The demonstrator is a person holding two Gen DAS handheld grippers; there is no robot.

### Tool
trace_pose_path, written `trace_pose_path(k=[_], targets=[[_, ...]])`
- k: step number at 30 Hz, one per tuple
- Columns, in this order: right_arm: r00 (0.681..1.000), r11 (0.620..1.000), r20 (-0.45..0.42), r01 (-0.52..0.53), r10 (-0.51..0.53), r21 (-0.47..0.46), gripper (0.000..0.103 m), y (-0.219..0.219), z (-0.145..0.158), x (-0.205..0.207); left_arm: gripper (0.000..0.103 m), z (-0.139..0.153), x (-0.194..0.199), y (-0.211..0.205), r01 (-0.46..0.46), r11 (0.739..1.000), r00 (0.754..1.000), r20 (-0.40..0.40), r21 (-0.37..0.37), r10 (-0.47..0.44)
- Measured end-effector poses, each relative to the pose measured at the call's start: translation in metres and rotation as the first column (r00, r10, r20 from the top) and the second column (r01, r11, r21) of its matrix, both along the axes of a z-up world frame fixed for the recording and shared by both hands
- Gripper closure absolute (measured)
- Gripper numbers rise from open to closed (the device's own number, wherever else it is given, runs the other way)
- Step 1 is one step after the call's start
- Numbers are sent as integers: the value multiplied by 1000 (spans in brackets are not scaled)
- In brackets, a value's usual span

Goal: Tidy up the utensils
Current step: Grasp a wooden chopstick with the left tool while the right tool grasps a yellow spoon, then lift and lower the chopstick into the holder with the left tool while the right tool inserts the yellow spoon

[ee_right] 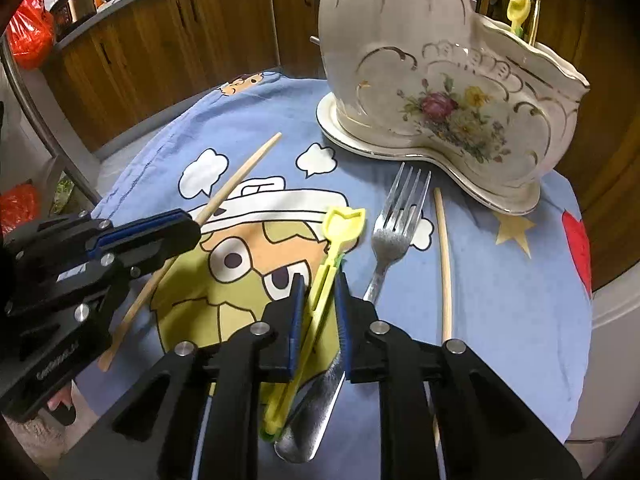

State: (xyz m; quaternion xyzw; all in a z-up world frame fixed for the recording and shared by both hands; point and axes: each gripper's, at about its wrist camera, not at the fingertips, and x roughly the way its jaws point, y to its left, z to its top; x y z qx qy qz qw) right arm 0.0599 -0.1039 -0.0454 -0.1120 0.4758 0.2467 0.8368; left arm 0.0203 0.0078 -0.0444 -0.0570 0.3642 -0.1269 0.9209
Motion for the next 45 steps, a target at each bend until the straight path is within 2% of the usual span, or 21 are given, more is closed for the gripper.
trace_pose_path(k=[3,5,10,14,18,21,28,37,41,45], targets=[[1000,999,3,14,-14,30,90,-4,0,1,97,1,0,1,-4,1000,1000,1,-3,4],[999,996,9,33,-34,83,93,-11,3,-2,97,2,-2,0,-4,1000,1000,10,0,4],[994,973,96,32,-55,228,93,-33,22,-23,97,7,-7,2,-9,1000,999,50,-3,9],[979,941,172,44,-107,336,93,-62,38,-39,97,11,-12,7,-15,999,995,95,-36,18],[951,919,265,42,-157,392,93,-85,51,-46,97,16,-18,8,-36,999,988,148,-34,41],[940,900,287,44,-185,434,93,-97,52,-44,97,22,-23,7,-53,998,979,195,-30,58],[918,865,311,61,-245,499,93,-125,57,-38,97,40,-33,9,-65,995,945,315,-76,85],[863,838,409,28,-295,546,93,-149,85,-31,97,76,-43,19,-40,984,869,480,-175,121],[839,828,446,11,-313,560,93,-152,104,-15,97,98,-35,30,-24,975,836,530,-219,140],[823,818,474,-20,-314,576,93,-149,120,2,97,114,-14,35,-9,972,821,553,-235,141]])
